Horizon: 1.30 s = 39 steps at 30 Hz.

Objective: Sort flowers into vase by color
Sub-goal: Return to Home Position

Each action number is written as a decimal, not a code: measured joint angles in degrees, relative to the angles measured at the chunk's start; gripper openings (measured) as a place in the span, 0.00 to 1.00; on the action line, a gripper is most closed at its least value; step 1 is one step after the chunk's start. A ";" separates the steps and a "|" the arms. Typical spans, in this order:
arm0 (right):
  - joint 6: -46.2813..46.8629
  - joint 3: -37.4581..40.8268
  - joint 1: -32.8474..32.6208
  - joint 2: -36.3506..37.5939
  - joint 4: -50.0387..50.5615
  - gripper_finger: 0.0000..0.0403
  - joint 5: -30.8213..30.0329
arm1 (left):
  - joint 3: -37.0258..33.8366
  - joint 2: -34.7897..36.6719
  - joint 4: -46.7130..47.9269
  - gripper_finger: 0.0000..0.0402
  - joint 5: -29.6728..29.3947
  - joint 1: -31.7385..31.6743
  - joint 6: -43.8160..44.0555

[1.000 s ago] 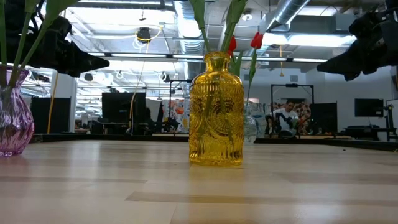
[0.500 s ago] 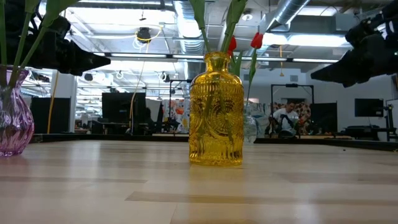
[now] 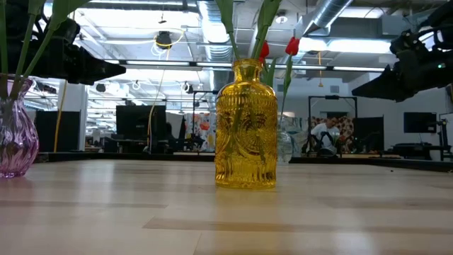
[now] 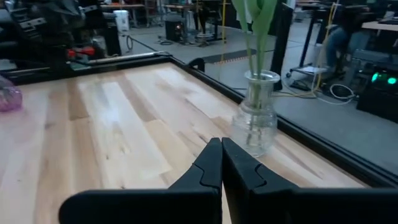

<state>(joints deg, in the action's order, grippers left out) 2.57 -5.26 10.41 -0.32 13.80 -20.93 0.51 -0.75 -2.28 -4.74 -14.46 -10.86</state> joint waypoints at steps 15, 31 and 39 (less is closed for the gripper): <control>-8.46 4.83 0.36 -0.06 -16.74 0.08 10.52 | -0.09 0.00 0.00 0.00 0.07 0.00 0.99; -8.63 4.90 0.36 -0.11 -16.48 0.09 10.58 | -0.13 0.00 0.28 0.00 1.93 0.00 0.96; -8.61 4.92 0.36 -0.09 -16.44 0.09 10.56 | -0.13 0.00 0.26 0.00 1.86 0.00 2.77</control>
<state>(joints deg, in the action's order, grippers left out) -6.04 -0.34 10.76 -0.41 -2.63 -10.37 0.38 -0.75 -2.02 -2.87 -14.46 -8.08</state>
